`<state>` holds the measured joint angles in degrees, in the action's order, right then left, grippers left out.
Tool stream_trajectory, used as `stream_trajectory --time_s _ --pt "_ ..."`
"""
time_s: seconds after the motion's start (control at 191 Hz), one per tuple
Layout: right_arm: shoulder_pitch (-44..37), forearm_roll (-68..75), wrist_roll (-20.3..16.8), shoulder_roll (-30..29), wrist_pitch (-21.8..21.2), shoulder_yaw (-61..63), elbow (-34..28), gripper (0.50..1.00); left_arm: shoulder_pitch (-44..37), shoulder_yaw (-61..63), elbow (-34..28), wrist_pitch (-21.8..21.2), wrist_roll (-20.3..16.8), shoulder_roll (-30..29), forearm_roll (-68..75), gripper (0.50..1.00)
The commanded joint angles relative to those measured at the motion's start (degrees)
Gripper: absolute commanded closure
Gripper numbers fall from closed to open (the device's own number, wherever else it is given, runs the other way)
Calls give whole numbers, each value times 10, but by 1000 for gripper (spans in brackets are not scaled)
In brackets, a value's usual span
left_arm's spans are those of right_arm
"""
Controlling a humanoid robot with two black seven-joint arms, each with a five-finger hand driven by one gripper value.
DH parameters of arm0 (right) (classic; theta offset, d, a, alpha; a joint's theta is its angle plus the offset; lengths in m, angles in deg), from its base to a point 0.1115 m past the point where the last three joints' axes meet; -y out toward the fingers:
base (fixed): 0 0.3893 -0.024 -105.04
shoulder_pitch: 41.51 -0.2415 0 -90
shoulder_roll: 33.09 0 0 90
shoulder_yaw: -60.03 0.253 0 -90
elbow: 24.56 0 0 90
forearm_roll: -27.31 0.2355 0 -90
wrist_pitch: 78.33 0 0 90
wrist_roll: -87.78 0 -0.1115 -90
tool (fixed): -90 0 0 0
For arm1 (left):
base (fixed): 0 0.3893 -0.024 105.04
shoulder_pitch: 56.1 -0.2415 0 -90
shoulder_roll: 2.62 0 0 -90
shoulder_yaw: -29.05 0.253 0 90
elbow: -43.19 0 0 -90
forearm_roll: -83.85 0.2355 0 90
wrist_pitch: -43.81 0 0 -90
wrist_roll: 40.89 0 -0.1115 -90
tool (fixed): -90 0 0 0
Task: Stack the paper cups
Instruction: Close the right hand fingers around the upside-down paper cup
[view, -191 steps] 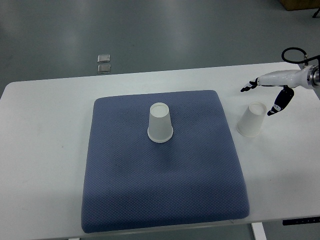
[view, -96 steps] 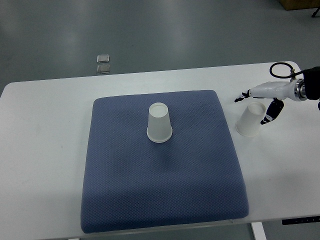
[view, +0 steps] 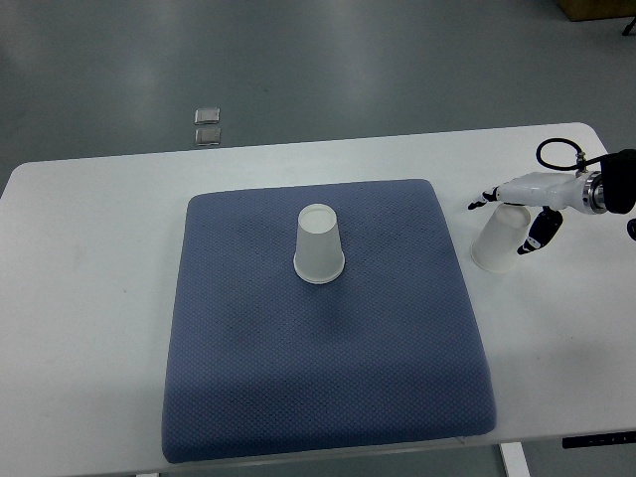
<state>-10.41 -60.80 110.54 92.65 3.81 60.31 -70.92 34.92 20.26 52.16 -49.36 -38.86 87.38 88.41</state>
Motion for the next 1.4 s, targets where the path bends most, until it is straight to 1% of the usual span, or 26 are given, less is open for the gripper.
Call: stream_trajectory --time_s 0.0,0.126,0.235,0.293,0.34,0.413,0.45,0.513,0.56,0.586,0.596,0.602,0.664,0.717,0.774,1.03,1.161,1.397 --pt "2 0 0 -3 7 1 3 599 0 0 0 0 0 0 0 500" --pt "6 0 0 -4 9 1 3 605 0 0 0 0 0 0 0 500" --pt "12 0 1 -8 9 1 7 634 0 0 0 0 0 0 0 500" --pt "14 0 1 -9 10 1 7 668 0 0 0 0 0 0 0 500" --pt "13 0 1 -13 11 1 7 675 0 0 0 0 0 0 0 500" --pt "14 0 1 -16 16 1 12 703 0 0 0 0 0 0 0 500" --pt "14 0 1 -16 16 1 16 707 0 0 0 0 0 0 0 500" --pt "14 0 1 -16 17 1 19 738 0 0 0 0 0 0 0 500" --pt "14 0 1 -16 17 1 20 744 0 0 0 0 0 0 0 500" --pt "14 0 1 -16 17 1 20 764 0 0 0 0 0 0 0 500" --pt "14 0 1 -16 17 1 20 765 0 0 0 0 0 0 0 500" --pt "14 0 1 -16 17 1 20 775 0 0 0 0 0 0 0 500" --pt "14 0 1 -16 17 1 21 807 0 0 0 0 0 0 0 500" --pt "14 0 1 -16 17 1 21 818 0 0 0 0 0 0 0 500" --pt "13 0 1 -16 16 1 22 840 0 0 0 0 0 0 0 500" --pt "12 0 1 -16 16 1 22 850 0 0 0 0 0 0 0 500" --pt "8 1 1 -15 16 1 22 875 0 0 0 0 0 0 0 500" --pt "-2 5 4 -14 16 3 22 875 0 0 0 0 0 0 0 500"
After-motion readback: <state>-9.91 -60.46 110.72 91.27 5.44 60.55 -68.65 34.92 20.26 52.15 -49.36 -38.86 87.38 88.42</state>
